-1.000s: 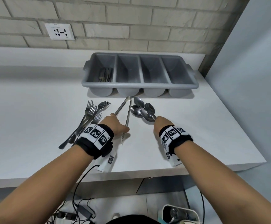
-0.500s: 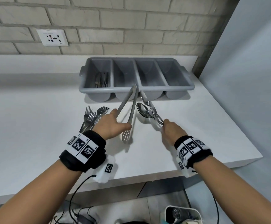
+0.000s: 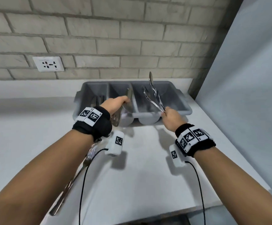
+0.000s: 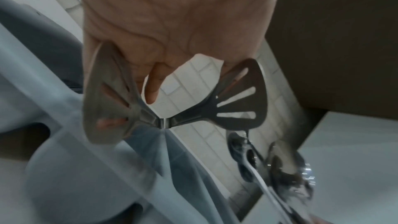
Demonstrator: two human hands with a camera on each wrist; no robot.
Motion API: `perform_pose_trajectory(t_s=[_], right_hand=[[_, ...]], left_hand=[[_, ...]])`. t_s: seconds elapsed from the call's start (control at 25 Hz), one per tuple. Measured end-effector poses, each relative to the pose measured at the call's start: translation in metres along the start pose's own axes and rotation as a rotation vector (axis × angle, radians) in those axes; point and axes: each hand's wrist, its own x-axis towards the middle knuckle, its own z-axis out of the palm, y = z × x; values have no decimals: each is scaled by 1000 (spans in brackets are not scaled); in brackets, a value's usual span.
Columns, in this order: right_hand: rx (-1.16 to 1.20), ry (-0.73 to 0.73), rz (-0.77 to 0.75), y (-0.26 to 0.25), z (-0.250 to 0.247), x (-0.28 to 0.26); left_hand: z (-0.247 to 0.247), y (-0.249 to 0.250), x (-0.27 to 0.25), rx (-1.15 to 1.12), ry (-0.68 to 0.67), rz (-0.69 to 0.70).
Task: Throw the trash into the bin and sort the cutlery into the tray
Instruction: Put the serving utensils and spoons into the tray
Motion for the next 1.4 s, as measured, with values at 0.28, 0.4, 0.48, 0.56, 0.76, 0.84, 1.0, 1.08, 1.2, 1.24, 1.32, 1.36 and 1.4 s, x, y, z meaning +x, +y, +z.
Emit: perform_pose_trajectory(t_s=[0.28,0.4,0.48,0.56,0.76,0.84,1.0,1.08,1.2,1.24,1.32,1.36,1.4], right_hand=[[3,-144,57,-15,-10,73],[44,-197,55,-15,-7,97],[54,-228,42,-12,-4,106],[61,-243,28,-7,-1,114],[91,-247,40,5,2,132],[103,-245,50,5,5,138],[124,-288,77,3,14,156],[118,-295,112,1,17,161],[131,-273,165,-2,21,168],[127,-267,177,-3,23,171],[121,-279,200,-4,28,174],[124,-297,203,-4,31,175],[132,-317,201,-4,35,174]], left_hand=[[18,19,98,217,-8,-135],[30,37,111,380,113,-19],[43,59,113,233,147,207],[57,78,130,102,91,301],[69,81,175,111,56,201],[72,78,182,189,55,202],[78,69,190,289,22,150],[79,68,186,423,-81,124],[83,71,181,636,-137,128],[85,71,180,709,-162,132],[89,68,177,801,-240,87],[89,67,175,845,-277,68],[89,68,170,904,-308,48]])
